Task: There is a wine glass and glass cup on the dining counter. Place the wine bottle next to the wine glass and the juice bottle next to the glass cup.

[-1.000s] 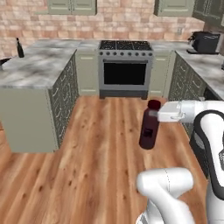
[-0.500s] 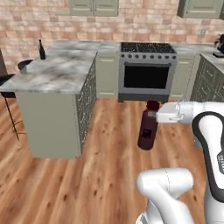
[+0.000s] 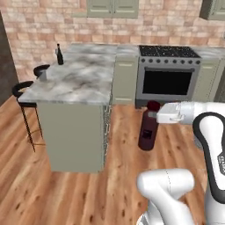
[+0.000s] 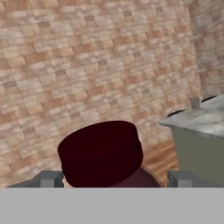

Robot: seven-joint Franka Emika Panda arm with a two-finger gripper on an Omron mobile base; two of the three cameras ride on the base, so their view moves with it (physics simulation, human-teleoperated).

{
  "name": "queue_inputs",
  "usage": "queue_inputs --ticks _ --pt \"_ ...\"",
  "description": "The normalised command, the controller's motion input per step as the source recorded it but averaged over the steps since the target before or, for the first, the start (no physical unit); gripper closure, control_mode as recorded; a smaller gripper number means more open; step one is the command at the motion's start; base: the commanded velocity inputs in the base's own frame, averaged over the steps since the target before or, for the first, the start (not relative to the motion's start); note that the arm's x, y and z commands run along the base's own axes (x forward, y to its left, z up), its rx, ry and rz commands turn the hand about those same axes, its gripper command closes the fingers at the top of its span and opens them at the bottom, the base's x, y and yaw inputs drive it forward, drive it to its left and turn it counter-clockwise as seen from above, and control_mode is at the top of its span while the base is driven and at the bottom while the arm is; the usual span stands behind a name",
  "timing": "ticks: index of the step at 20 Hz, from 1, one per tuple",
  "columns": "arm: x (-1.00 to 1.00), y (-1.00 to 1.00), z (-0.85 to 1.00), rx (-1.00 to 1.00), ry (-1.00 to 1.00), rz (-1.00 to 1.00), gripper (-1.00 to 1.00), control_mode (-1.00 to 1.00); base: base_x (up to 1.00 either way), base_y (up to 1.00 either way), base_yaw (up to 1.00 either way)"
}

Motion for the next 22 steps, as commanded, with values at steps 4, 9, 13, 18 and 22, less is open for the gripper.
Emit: queue_inputs --ticks 4,9,13,18,22 --pt "0.00 0.00 0.00 0.00 0.00 0.00 1.00 1.00 0.82 0.61 0.00" --pt "0.00 0.00 0.00 0.00 0.00 0.00 1.00 1.00 0.74 0.66 0.00" --pt "0.00 0.00 0.00 0.00 0.00 0.00 1.00 1.00 0.66 0.69 -0.02" --pt "0.00 0.00 0.00 0.00 0.00 0.00 1.00 1.00 0.66 0.69 -0.03" --pt "0.00 0.00 0.00 0.00 0.00 0.00 1.00 1.00 0.67 0.66 -0.03"
